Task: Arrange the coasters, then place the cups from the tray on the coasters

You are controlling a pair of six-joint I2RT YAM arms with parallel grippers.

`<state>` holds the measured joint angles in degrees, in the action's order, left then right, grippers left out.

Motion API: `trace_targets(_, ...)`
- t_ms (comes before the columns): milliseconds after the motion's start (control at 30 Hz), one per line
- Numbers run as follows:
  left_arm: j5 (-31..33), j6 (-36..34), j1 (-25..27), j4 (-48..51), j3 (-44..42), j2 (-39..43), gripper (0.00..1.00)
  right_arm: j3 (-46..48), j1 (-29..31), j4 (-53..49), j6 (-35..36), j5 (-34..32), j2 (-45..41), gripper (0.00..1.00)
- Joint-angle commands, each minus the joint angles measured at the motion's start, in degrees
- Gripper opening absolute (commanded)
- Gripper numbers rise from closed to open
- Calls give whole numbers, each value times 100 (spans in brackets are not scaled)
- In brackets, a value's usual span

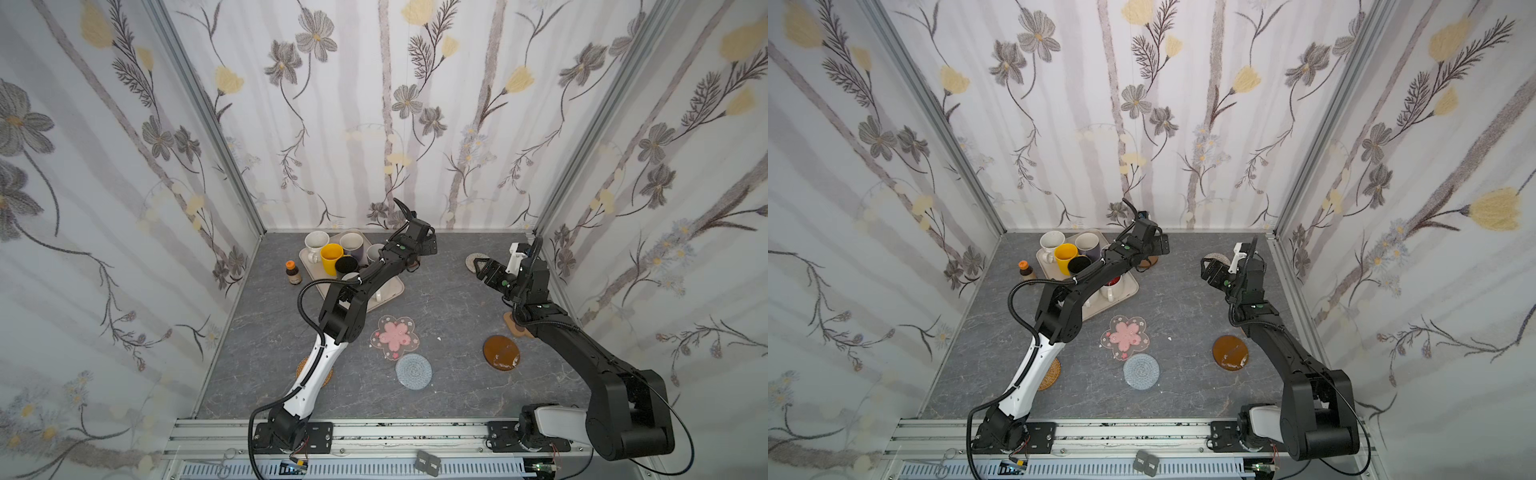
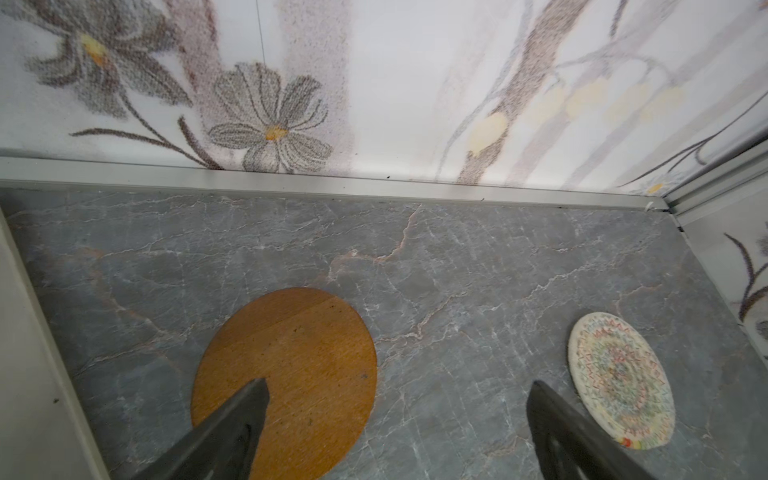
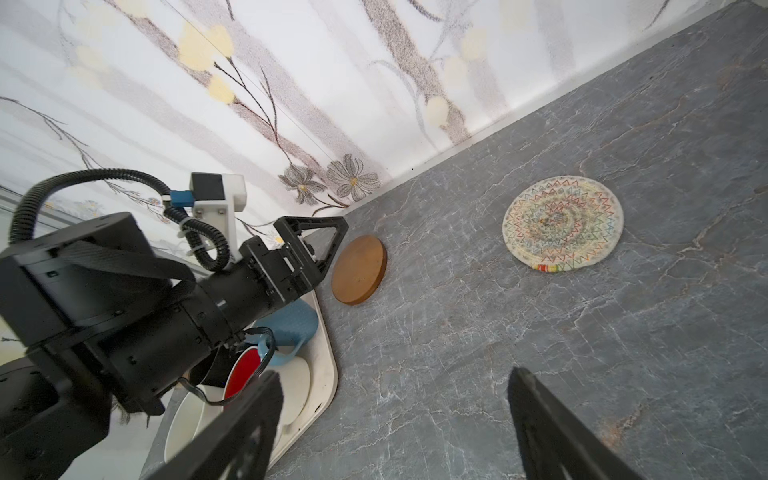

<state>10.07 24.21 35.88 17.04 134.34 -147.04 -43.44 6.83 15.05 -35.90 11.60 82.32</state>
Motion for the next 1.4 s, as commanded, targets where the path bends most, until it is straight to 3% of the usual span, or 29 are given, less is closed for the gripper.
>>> trace_targets(0, 411, 16, -36, 219, 222, -178, 100, 213, 80, 411, -105, -184, -120, 86)
trace_targets(233, 872, 34, -91, 315, 269, -398, 97, 187, 125, 464, -163, -103, -76, 86)
trace_targets(1367, 551, 580, -327, 353, 773, -1256, 95, 125, 257, 499, -209, 38, 44, 87)
